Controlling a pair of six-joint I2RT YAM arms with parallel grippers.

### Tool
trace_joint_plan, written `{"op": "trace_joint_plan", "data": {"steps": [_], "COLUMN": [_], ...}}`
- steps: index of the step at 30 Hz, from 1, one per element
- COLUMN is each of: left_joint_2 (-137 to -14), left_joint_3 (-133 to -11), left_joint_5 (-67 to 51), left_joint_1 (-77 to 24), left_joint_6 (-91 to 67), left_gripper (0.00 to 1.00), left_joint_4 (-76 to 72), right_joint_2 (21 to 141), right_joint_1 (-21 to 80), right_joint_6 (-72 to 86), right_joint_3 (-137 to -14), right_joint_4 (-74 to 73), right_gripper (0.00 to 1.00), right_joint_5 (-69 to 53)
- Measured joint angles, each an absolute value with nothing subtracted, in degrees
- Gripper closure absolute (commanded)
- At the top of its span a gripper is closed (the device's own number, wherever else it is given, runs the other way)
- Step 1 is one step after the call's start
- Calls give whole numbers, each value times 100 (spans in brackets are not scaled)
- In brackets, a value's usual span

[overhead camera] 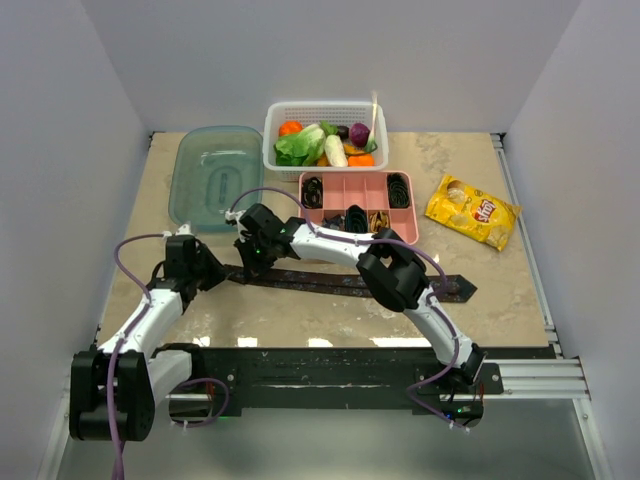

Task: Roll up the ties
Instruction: Roll the tie at the center of the board.

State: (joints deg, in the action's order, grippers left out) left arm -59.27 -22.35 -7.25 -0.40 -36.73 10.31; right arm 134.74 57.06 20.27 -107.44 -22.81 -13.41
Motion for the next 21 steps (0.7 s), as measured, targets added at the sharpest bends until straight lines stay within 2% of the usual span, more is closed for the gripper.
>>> {"op": "trace_joint_plan", "data": {"steps": [21], "left_joint_2": [-5784], "left_joint_3": [-2655], "left_joint_5": [-727], "left_joint_1": [-534], "left_joint_6": [-3531], "left_gripper": [100], "left_joint_4": [1297], "right_joint_2": [13732], "right_joint_1": [5706], "right_joint_6": [2102], "right_joint_3": [-11085], "right_joint_4": [-2316], "right_gripper": [100], "right_joint_5": [-1433]}}
